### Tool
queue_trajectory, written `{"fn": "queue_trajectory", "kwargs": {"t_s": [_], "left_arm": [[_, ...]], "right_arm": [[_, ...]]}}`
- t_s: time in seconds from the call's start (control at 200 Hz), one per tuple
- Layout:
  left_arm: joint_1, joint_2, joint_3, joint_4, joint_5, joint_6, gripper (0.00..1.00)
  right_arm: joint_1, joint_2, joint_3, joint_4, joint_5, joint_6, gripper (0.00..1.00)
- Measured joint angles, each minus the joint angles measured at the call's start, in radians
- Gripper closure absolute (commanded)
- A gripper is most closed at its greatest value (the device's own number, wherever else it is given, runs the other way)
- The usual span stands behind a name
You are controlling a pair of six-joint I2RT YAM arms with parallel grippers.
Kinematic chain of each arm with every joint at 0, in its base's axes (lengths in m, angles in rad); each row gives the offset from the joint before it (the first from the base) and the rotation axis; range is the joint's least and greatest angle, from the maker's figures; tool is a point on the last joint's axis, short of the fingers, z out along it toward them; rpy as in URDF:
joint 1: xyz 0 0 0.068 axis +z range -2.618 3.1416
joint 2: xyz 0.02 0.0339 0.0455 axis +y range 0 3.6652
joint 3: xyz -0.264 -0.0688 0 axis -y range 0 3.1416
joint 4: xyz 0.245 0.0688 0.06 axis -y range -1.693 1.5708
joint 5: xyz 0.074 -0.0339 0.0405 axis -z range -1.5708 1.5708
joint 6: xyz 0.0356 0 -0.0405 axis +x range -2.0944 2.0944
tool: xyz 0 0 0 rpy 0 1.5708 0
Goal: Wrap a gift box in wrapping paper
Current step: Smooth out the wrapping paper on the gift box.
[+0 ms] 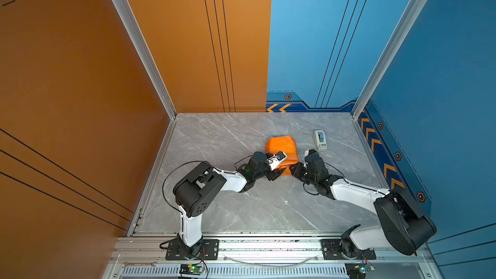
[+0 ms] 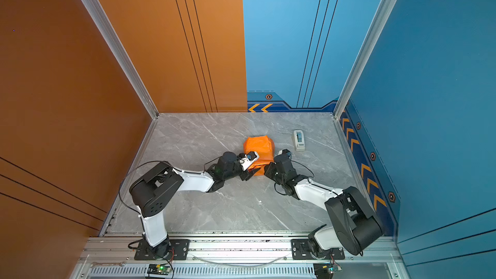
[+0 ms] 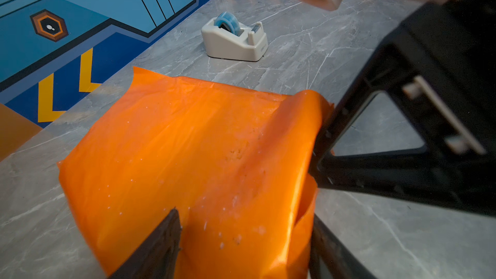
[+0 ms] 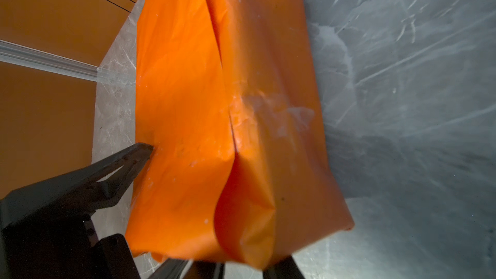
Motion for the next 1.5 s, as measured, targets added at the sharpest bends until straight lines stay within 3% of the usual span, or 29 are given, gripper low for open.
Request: {"fn": "queue_trajectory", "kwargs": {"t_s": [0.105,0.24,0.481,0.886,1.051,1.091,1.502], "left_arm": [[0.000,0.003,0.007,-0.007,-0.004,0.001,0.35],[0.000,0.003,0.008,-0.008,-0.005,0.001,0.35],[0.000,0.003,0.008,-0.011,-0.001,0.002,0.33],[0.000,-0.046,0.009,-0.110,0.027,0.046,0.16],[-0.006,-0.086,0.012,-0.168,0.048,0.087,0.15],[-0.006,-0.097,0.014,-0.177,0.055,0.100,0.10],[0.000,-0.136,0.016,-0.223,0.062,0.230,0.06]], "right_arm": [[0.031,-0.047,-0.035,0.006,0.009,0.014,0.64],[0.056,-0.081,-0.074,0.026,0.022,0.033,0.67],[0.056,0.000,-0.060,0.094,0.024,0.053,0.74],[0.056,0.050,-0.041,0.140,0.026,0.068,0.76],[0.056,0.058,-0.041,0.150,0.026,0.074,0.76],[0.056,0.063,-0.041,0.154,0.026,0.074,0.76],[0.056,0.081,-0.041,0.158,0.025,0.082,0.77]]}}
